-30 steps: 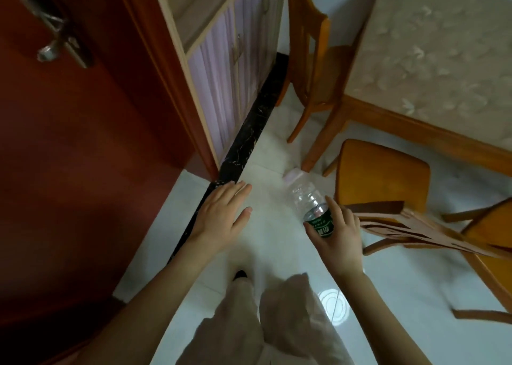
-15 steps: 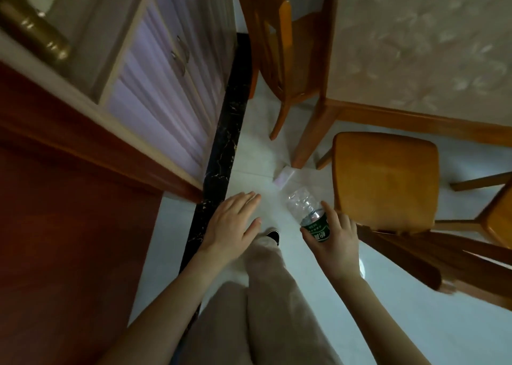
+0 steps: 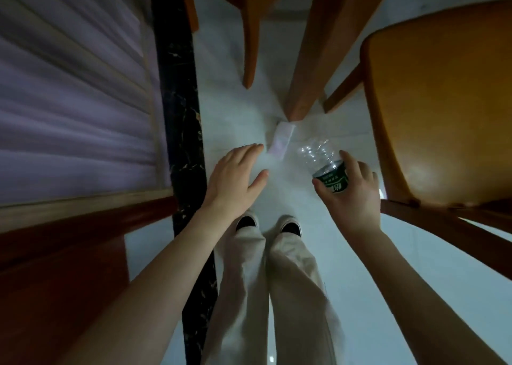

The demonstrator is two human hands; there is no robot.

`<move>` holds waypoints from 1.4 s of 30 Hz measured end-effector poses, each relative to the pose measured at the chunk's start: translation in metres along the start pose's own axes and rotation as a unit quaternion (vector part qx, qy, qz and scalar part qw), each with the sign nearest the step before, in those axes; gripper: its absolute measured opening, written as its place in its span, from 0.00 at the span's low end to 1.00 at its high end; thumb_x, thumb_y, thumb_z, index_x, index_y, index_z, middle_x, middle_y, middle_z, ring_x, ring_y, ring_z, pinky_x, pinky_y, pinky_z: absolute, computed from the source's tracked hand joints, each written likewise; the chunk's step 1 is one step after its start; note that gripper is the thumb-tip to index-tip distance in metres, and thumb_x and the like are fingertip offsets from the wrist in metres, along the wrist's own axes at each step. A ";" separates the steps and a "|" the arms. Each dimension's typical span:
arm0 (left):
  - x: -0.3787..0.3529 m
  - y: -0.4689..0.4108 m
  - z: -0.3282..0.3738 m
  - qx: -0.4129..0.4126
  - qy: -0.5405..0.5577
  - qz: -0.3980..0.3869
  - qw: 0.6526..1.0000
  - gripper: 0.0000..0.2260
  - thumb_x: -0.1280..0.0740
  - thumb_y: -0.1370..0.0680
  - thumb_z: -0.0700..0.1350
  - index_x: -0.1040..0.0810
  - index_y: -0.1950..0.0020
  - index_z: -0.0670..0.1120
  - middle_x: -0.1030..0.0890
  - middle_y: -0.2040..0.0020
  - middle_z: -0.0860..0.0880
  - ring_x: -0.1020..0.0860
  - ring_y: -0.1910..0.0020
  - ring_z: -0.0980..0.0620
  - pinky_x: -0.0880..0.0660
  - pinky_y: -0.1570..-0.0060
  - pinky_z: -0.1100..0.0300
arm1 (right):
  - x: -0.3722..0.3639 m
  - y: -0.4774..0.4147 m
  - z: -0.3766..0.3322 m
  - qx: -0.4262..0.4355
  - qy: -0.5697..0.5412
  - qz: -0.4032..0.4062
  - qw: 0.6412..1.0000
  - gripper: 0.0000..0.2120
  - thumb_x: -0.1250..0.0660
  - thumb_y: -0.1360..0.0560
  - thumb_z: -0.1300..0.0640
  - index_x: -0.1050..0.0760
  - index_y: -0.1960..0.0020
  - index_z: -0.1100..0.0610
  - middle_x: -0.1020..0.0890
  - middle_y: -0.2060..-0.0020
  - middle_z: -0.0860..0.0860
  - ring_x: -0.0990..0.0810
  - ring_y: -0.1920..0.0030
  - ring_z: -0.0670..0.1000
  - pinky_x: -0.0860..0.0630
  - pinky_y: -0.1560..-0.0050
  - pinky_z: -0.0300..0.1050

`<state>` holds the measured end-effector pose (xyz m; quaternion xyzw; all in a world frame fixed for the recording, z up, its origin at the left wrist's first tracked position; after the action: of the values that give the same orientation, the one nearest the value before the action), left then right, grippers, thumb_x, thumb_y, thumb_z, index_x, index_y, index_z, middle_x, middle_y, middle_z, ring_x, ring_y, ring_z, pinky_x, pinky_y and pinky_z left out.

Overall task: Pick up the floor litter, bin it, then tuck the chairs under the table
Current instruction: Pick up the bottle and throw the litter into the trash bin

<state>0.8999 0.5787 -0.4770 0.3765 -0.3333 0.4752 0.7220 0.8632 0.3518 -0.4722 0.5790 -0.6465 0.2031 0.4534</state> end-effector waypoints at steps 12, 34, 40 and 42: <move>-0.274 -0.149 -0.140 0.011 0.063 0.017 0.998 0.31 0.28 0.26 0.51 0.33 0.27 0.43 0.28 0.31 0.44 0.29 0.34 0.45 0.30 0.38 0.55 | -0.221 -0.119 0.167 -0.068 -0.028 0.026 0.997 0.35 0.27 0.29 0.44 0.35 0.27 0.50 0.25 0.39 0.56 0.29 0.40 0.58 0.26 0.41 0.55; -0.288 -0.141 -0.150 0.090 0.069 -0.012 0.994 0.28 0.29 0.29 0.48 0.32 0.30 0.50 0.21 0.44 0.44 0.22 0.52 0.43 0.28 0.56 0.57 | -0.229 -0.115 0.164 -0.071 -0.016 -0.023 0.997 0.35 0.26 0.30 0.45 0.34 0.27 0.51 0.24 0.39 0.56 0.28 0.42 0.58 0.26 0.43 0.55; -0.148 -0.065 -0.108 0.115 0.125 0.007 0.985 0.28 0.29 0.29 0.48 0.32 0.30 0.52 0.22 0.38 0.49 0.24 0.42 0.48 0.28 0.47 0.58 | -0.129 -0.065 0.068 -0.042 -0.046 -0.027 0.998 0.35 0.25 0.31 0.46 0.33 0.27 0.53 0.24 0.40 0.56 0.28 0.41 0.58 0.28 0.42 0.52; -0.092 -0.040 -0.086 0.120 0.150 0.024 0.981 0.28 0.30 0.30 0.50 0.31 0.31 0.52 0.23 0.38 0.50 0.24 0.42 0.49 0.26 0.46 0.58 | -0.088 -0.044 0.029 -0.035 -0.046 -0.033 0.998 0.35 0.25 0.31 0.46 0.33 0.27 0.52 0.24 0.40 0.55 0.28 0.41 0.57 0.28 0.42 0.52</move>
<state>0.9174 0.6019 -0.6060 0.3765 -0.1705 0.5800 0.7019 0.8864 0.3674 -0.5708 0.5929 -0.6538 0.1383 0.4493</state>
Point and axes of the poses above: each hand's wrist, its own y-axis away from the middle knuckle, its own x-axis out of the back of the hand, z = x × y, the point moved 7 cm from there along -y, towards the middle knuckle
